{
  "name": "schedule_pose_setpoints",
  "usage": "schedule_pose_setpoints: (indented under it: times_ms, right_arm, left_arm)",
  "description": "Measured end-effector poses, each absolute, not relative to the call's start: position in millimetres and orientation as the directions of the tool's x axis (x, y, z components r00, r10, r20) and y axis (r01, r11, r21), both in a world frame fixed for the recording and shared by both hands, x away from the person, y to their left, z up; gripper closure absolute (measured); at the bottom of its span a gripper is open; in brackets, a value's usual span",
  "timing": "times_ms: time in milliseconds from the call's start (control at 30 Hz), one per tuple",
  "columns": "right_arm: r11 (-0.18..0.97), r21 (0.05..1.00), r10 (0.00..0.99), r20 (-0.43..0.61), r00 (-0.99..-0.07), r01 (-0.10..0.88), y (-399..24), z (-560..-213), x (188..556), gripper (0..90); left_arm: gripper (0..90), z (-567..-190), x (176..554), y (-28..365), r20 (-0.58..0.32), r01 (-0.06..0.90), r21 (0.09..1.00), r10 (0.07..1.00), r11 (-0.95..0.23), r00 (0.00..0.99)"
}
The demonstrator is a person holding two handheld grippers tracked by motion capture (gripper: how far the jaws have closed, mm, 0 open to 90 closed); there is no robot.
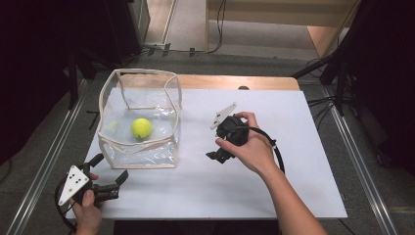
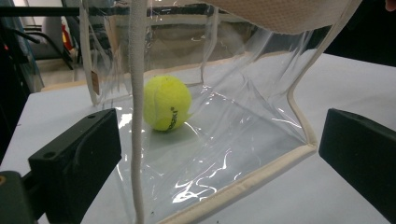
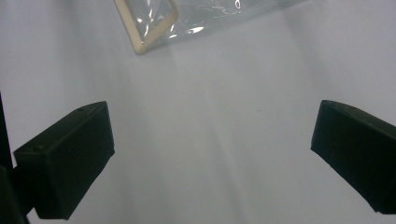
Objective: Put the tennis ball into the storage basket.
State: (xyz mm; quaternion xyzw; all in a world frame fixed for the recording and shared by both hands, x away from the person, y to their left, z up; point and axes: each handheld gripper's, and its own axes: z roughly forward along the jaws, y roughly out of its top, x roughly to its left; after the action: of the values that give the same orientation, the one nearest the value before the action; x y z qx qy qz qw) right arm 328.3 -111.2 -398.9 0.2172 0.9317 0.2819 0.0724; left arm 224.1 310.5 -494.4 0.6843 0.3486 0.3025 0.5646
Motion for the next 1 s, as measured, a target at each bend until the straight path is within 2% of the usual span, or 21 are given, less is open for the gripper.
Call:
schedule_pose_setpoints:
  times_ms: [1000]
  right_arm:
    - [0.659,0.618,0.541,0.007,-0.841,0.429,-156,-428,308,0.0]
  left_arm:
    - [0.0,-494,224,311,0.02,0.136,0.984,0.822,-0.118,0.57]
